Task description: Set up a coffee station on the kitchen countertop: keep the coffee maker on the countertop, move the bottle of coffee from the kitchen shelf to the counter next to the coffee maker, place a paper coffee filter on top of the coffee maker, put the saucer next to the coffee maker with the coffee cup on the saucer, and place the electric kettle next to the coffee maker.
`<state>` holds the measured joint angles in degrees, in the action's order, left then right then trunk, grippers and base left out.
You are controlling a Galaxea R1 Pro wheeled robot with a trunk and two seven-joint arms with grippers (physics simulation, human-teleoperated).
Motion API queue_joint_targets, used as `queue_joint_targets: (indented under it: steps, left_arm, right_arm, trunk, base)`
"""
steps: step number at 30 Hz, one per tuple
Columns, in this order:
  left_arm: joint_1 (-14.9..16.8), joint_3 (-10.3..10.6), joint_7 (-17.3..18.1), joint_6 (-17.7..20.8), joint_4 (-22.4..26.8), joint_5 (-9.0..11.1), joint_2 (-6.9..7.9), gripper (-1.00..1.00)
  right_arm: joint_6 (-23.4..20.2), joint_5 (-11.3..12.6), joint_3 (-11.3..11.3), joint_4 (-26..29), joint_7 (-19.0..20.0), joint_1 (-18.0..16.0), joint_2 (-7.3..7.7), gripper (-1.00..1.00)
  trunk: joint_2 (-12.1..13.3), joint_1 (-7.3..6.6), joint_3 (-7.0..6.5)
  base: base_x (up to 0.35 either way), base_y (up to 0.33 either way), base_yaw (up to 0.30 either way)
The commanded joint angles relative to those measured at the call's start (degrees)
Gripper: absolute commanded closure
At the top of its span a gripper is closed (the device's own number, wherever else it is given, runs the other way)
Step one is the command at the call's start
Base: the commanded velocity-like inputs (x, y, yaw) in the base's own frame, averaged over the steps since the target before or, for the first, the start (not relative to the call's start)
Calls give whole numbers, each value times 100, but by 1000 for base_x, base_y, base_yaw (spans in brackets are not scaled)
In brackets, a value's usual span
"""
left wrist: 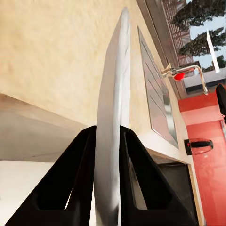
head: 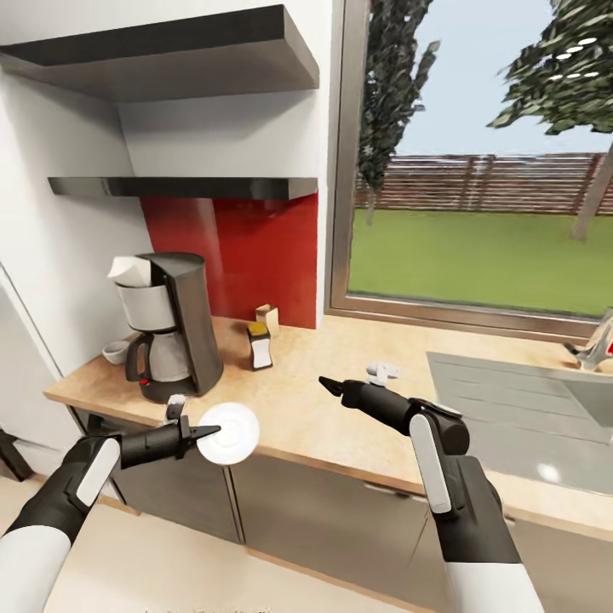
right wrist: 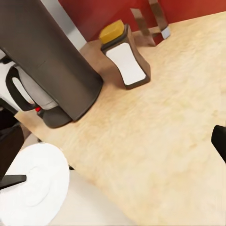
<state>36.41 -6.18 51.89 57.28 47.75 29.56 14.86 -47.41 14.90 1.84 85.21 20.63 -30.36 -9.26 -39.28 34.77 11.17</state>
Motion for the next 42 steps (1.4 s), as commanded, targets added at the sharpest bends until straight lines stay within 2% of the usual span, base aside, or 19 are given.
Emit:
queue_joint_targets:
  steps: [1,19,26,28,29,31,33,34,35,39,42]
  left_arm:
    - [6,-6,23,12,-2,-21,-1,100]
    - [6,-7,17,22,-2,-28,14,100]
    - [6,-22,14,32,-10,-40,71,100]
    - [6,-24,18,36,-11,-33,125,100]
    - [9,-28,21,41,-9,-27,159,100]
    - [10,-30,22,48,-9,-27,186,100]
    - [7,-32,22,53,-11,-28,261,100]
    - [7,-32,23,54,-11,-30,292,100]
    - [7,-32,23,54,-11,-32,307,100]
    - [6,-32,23,55,-42,-37,461,100]
    - [6,-86,23,62,-59,10,612,100]
  right_arm:
    - [-33,-13,18,5,40,-5,-6,-100]
    - [-39,-13,-21,-2,46,-5,-6,-100]
    - [-40,-11,-91,-52,53,-5,-27,-100]
    - [-40,-10,-265,-47,54,-5,-30,-100]
    - [-40,-9,-465,-62,55,-5,-31,-100]
    - [-40,-11,-652,-94,53,-5,-32,-100]
    - [-40,-13,-1068,-304,49,2,-31,-100]
    - [-40,-13,-1260,-469,48,15,-28,-100]
    - [-40,-13,-1353,-565,49,27,-27,-100]
    - [-18,-19,-1929,-1482,60,166,-22,-100]
    - [114,-24,-2134,-2128,63,213,-15,-100]
  trunk:
    - [-8,2,9]
    - [-8,2,9]
    - [-8,2,9]
    - [-8,2,9]
    - [-8,2,9]
    - [-8,2,9]
    - [-8,2,9]
    - [-8,2,9]
    - [-8,2,9]
    - [-8,2,9]
    - [-8,2,9]
  base:
    - [0,0,277]
    - [-3,3,278]
    - [-182,172,263]
    - [-171,170,198]
    - [-72,74,173]
    - [-47,48,167]
    - [-15,16,136]
    - [-8,8,77]
    - [-6,6,61]
    - [-2,2,23]
    - [0,0,4]
